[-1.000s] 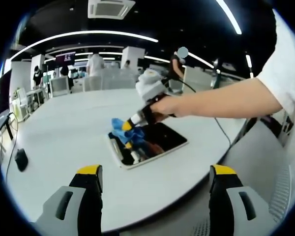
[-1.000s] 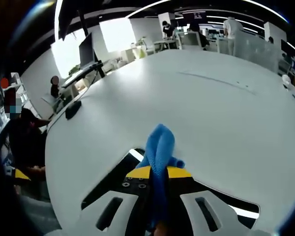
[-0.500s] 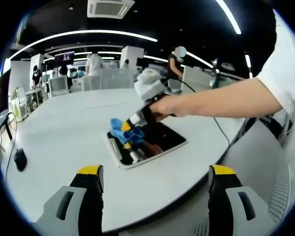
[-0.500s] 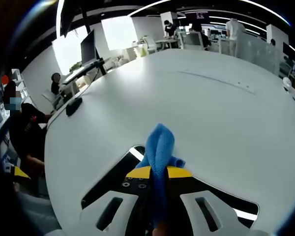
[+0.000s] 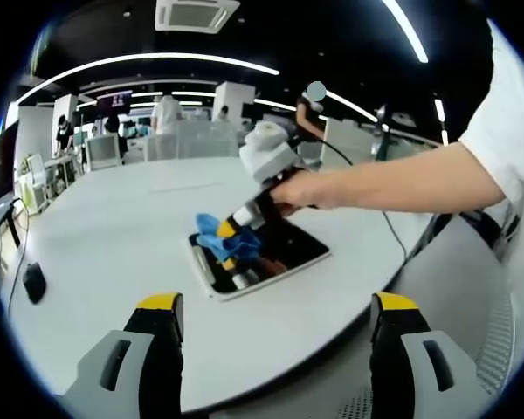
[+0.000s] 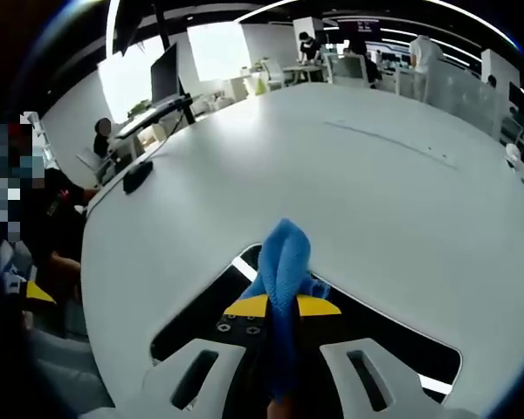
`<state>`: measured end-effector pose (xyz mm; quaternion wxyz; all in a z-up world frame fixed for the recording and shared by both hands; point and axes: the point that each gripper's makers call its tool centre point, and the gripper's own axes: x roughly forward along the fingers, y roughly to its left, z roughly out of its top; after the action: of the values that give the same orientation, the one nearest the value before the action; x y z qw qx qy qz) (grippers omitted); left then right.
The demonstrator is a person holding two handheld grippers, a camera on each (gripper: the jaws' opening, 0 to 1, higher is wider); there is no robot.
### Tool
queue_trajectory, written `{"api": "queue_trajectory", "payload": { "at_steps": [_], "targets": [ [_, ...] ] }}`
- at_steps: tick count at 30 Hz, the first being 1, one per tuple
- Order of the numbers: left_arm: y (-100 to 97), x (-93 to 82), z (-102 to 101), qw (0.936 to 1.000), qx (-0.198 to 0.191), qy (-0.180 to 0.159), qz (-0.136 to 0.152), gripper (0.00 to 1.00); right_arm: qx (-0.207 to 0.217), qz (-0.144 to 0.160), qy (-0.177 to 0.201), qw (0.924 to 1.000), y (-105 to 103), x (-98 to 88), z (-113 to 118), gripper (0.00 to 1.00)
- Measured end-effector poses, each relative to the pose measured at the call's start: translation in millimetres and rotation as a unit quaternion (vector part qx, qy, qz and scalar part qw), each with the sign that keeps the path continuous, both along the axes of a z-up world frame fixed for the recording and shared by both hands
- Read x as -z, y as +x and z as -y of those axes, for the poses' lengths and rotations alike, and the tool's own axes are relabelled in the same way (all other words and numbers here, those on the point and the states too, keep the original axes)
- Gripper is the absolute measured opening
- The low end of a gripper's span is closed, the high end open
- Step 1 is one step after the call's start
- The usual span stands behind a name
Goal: Wipe the mirror surface with the cleaning cloth until all visible marks leave the cleaned area.
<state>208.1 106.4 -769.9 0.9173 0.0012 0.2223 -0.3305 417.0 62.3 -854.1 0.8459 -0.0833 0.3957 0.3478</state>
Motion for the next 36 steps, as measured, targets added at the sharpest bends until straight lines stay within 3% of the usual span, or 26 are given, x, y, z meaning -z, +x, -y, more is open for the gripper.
{"api": "queue_trajectory", "payload": {
  "at_steps": [12,36],
  "targets": [
    [0.2,-1.3,0,1.0000,-0.001,0.000,0.004,0.88,-0.011,0.017,-0.005,0.9998,-26,-1.8,-3,0.05],
    [-0.1,-0.8,-1,1.0000,-0.003,-0.001,0.003,0.88,-0.025,0.016,0.002,0.9996,-65,0.3,-4,0.05]
  ]
}}
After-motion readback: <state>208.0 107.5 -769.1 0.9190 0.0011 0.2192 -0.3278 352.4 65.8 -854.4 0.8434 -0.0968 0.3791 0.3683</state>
